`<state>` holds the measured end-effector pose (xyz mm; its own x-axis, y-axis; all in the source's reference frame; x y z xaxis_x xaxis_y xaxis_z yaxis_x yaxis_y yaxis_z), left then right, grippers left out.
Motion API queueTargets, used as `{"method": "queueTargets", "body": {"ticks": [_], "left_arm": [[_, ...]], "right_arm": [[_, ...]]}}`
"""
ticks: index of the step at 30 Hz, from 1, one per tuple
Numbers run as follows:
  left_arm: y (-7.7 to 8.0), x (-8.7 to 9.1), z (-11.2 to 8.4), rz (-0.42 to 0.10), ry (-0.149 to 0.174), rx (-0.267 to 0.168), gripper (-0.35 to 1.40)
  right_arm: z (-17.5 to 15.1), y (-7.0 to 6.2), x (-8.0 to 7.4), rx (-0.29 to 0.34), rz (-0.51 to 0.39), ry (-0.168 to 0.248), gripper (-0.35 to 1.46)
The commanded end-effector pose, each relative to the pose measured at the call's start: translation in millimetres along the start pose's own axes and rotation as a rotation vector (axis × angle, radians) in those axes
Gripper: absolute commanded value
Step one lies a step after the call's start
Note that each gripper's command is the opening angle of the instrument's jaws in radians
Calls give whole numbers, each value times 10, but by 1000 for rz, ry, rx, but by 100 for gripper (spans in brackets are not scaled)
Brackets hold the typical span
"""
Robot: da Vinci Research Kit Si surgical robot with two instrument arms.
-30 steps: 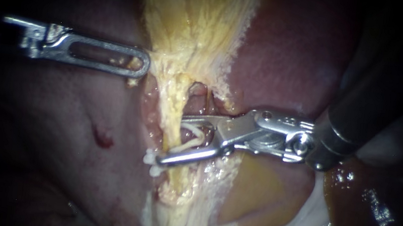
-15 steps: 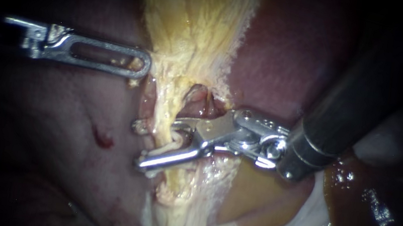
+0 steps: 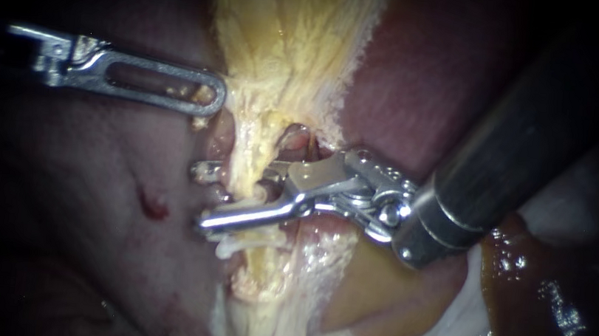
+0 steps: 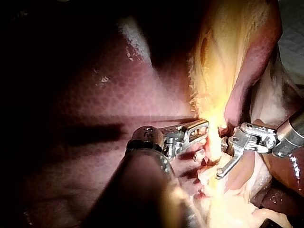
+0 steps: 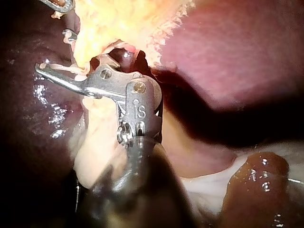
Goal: Clipping third clip left tube
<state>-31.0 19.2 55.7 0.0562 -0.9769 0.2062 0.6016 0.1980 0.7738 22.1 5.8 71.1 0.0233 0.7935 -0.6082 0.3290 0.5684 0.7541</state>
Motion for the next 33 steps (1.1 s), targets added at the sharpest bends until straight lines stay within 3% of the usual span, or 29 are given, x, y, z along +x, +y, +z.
{"method": "queueTargets", "body": {"ticks": [1,9,15,19,25,33], "left_arm": [[0,0,0,0,0,0,-35],[0,0,0,6,0,0,-35],[1,0,-1,6,1,1,-35],[1,0,0,7,1,1,-35],[2,0,0,7,1,1,-35],[2,1,0,7,0,0,-35]], "right_arm": [[-1,-2,2,2,3,2,50],[3,-18,4,57,13,8,50],[11,-42,9,118,21,6,50],[13,-52,18,118,27,14,50],[8,-57,29,76,35,28,50],[7,-56,30,73,34,29,49]]}}
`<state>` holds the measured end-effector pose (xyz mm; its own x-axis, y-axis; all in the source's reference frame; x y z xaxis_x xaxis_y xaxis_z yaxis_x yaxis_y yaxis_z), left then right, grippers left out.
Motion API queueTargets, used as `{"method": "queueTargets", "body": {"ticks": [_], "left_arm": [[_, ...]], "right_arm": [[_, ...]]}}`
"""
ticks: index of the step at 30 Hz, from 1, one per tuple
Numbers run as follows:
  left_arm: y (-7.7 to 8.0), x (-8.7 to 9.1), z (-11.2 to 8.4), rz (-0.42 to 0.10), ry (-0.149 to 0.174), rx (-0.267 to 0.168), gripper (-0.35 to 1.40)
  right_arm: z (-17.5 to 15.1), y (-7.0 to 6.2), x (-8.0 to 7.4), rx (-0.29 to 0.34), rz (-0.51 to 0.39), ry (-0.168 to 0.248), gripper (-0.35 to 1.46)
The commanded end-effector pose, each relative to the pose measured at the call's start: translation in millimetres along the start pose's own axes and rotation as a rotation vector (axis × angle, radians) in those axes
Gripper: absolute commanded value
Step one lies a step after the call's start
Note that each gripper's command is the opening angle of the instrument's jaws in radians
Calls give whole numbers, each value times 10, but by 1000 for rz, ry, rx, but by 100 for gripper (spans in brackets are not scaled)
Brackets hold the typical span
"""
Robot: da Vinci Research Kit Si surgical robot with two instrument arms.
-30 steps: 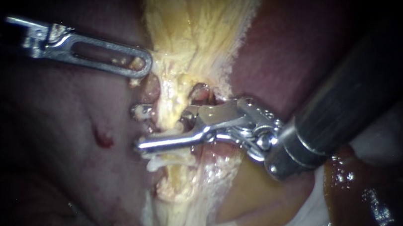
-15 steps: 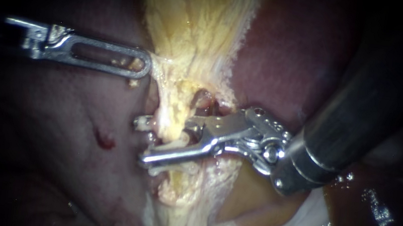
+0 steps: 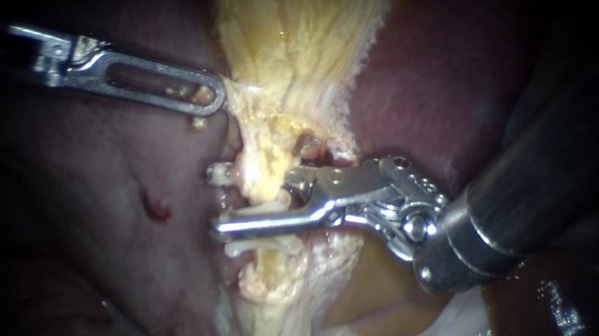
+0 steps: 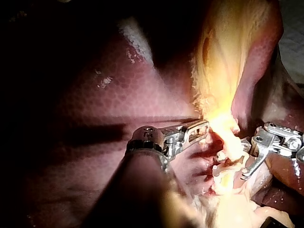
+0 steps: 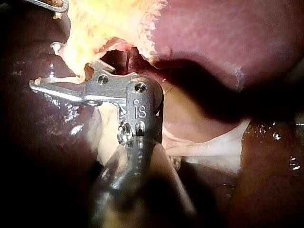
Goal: Clipping third clip left tube
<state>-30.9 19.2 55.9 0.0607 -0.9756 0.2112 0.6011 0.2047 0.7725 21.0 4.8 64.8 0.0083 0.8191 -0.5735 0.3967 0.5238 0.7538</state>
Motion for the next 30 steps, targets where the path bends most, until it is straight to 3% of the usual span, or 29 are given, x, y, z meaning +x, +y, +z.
{"method": "queueTargets", "body": {"ticks": [1,12,20,25,30], "left_arm": [[0,0,0,0,0,0,-35],[1,1,1,1,1,2,-35],[1,1,2,1,1,2,-35],[1,1,1,1,1,2,-35],[1,1,2,1,1,2,-35]], "right_arm": [[0,1,0,-1,0,0,48],[-9,5,-3,-16,0,1,32],[-14,7,-4,-24,0,0,6],[-17,5,-5,-26,1,-1,-35],[-19,6,-8,-31,1,0,-35]]}}
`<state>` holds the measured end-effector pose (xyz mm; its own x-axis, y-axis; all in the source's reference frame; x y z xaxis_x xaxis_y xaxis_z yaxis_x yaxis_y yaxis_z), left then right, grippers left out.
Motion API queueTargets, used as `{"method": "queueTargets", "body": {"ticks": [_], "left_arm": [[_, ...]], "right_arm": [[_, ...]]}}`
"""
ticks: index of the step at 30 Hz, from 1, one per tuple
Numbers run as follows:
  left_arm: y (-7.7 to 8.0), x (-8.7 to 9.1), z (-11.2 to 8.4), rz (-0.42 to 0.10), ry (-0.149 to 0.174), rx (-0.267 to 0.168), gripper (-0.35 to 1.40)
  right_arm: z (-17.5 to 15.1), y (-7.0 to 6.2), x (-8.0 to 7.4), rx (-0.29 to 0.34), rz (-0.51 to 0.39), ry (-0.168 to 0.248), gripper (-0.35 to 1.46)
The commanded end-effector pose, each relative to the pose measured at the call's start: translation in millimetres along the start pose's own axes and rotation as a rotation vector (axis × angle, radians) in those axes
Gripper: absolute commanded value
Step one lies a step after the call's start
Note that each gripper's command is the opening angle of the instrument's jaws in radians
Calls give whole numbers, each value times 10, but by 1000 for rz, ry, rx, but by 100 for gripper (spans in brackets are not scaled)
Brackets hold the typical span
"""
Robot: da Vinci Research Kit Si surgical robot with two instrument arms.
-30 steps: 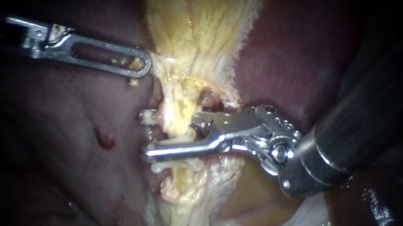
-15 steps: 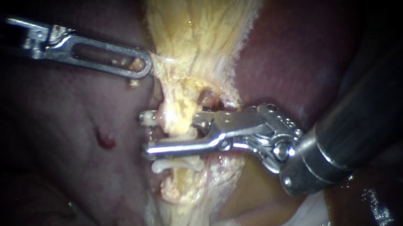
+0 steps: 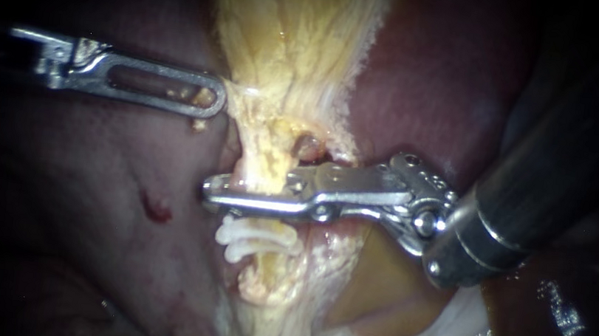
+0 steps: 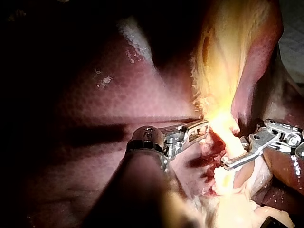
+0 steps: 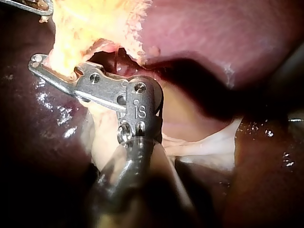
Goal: Clipping third clip left tube
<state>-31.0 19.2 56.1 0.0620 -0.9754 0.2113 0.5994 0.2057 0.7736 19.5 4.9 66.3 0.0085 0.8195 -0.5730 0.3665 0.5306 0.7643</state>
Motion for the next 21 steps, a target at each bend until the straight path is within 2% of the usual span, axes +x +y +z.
{"method": "queueTargets", "body": {"ticks": [1,2,6,21], "left_arm": [[0,0,0,0,0,0,-35],[0,0,0,0,0,0,-35],[0,0,0,0,0,0,-35],[1,0,0,0,0,1,-35]], "right_arm": [[0,1,-1,1,1,0,-35],[0,1,-1,-7,2,3,-35],[-1,2,-1,63,-8,-26,-35],[-3,5,-2,59,-9,-26,-35]]}}
